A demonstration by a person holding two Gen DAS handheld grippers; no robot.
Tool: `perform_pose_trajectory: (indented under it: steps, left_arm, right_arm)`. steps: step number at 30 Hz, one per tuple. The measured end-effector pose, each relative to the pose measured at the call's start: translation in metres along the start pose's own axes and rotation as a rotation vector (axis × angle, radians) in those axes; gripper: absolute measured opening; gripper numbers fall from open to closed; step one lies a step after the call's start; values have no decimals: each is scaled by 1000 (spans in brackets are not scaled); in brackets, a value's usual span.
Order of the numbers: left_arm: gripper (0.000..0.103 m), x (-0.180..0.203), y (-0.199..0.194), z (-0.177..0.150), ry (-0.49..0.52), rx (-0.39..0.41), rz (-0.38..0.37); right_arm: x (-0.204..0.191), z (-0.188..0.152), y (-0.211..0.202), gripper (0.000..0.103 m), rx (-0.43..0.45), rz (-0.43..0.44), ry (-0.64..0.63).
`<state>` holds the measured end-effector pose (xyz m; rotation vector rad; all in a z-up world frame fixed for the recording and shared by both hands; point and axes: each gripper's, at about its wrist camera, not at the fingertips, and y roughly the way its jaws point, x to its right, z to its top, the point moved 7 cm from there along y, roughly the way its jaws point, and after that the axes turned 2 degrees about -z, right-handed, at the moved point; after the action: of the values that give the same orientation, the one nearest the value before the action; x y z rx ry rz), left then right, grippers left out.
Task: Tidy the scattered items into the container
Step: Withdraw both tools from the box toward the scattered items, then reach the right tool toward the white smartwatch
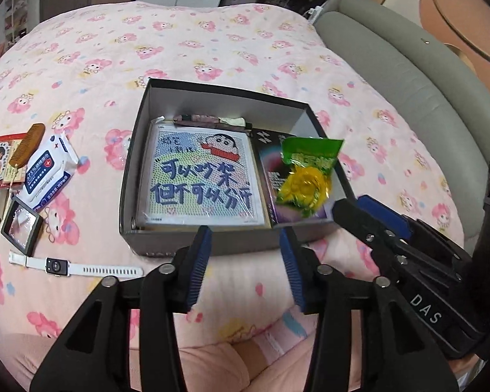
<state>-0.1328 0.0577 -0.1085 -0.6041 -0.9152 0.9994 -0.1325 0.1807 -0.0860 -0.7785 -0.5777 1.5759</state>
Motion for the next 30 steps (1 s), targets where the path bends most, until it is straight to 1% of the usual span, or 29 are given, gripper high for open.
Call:
perform_pose_trajectory:
  steps: [2, 6, 10, 17, 20, 25, 28, 30]
  left_arm:
    - [46, -4, -4, -5, 0, 5, 1]
    - [46, -13, -12, -16, -12, 4, -2]
    - [46, -25, -21, -26, -15, 7, 20]
    - [46, -64, -29, -44, -82, -13, 50]
    - [46, -88, -28, -55, -147, -29, 61]
    - [46, -135, -23, -67, -268, -56, 110]
    - [46, -174, -19, -70, -405, -65, 151]
    - [46, -197, -14, -70, -499, -61, 148]
  right_arm:
    - [-6, -4, -2, 36, 3, 10, -4]
    - [-20, -17, 3, 36, -25, 27, -23]
    - [-35, -26, 5, 36, -41, 43, -48]
    - [-72, -41, 15, 36, -79, 102, -110]
    - [-90, -52, 29, 36, -124, 134, -134]
    - [-115, -74, 59, 36, -218, 185, -162]
    - [-128, -83, 84, 36, -287, 180, -181]
    - [-143, -84, 100, 36, -315, 184, -206]
